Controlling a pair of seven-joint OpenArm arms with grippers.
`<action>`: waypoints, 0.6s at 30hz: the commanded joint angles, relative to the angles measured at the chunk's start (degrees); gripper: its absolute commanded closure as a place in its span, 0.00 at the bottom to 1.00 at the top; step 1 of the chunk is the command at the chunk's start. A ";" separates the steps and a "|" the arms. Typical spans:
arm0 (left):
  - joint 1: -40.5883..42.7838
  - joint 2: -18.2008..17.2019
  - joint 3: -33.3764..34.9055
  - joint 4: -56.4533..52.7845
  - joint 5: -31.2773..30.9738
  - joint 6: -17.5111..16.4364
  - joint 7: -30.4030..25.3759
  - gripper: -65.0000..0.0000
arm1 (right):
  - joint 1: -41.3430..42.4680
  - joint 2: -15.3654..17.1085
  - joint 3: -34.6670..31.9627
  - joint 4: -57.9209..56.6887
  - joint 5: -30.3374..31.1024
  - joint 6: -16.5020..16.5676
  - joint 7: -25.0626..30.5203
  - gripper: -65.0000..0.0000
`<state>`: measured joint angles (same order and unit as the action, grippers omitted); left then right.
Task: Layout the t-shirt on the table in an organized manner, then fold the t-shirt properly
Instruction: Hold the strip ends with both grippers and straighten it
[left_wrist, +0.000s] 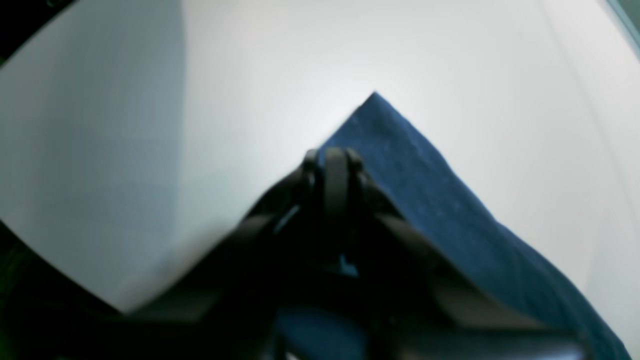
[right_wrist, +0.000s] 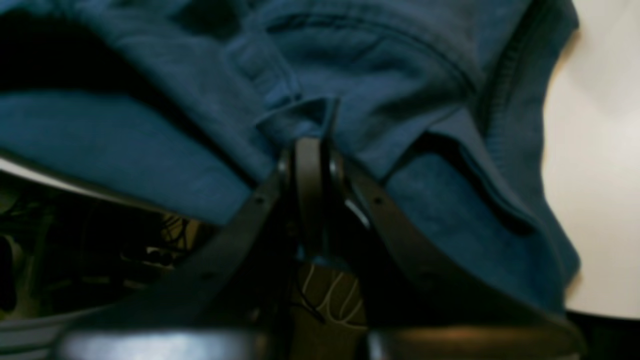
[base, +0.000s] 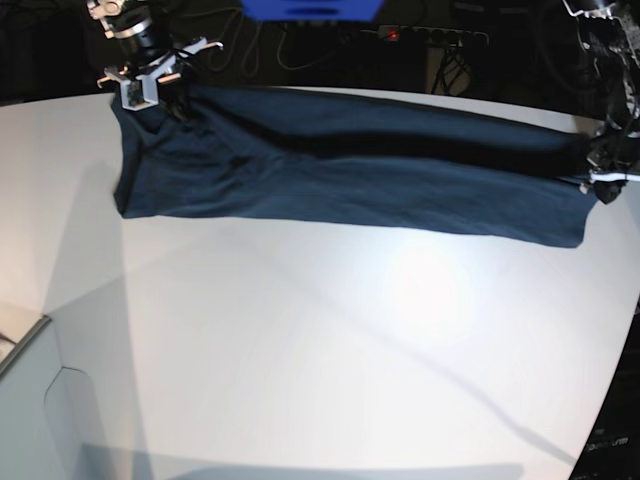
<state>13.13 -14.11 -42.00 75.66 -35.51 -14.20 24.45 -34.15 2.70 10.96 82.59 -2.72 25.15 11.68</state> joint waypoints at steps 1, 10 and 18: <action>-0.16 -0.97 -0.33 0.61 -0.23 -0.35 -1.37 1.00 | -0.18 0.25 0.16 0.36 0.48 0.04 1.46 1.00; -0.77 -1.06 -0.07 -4.23 -0.14 -0.35 -1.37 0.90 | -0.09 0.33 0.16 0.45 0.48 0.04 1.46 1.00; -1.39 -1.06 -0.07 -5.55 -0.14 -0.35 -1.37 0.47 | 0.53 0.33 0.07 0.45 0.48 0.04 1.46 1.00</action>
<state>11.73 -14.13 -41.82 69.21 -35.07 -14.20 24.21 -33.23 2.70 10.96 82.17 -2.72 25.17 11.66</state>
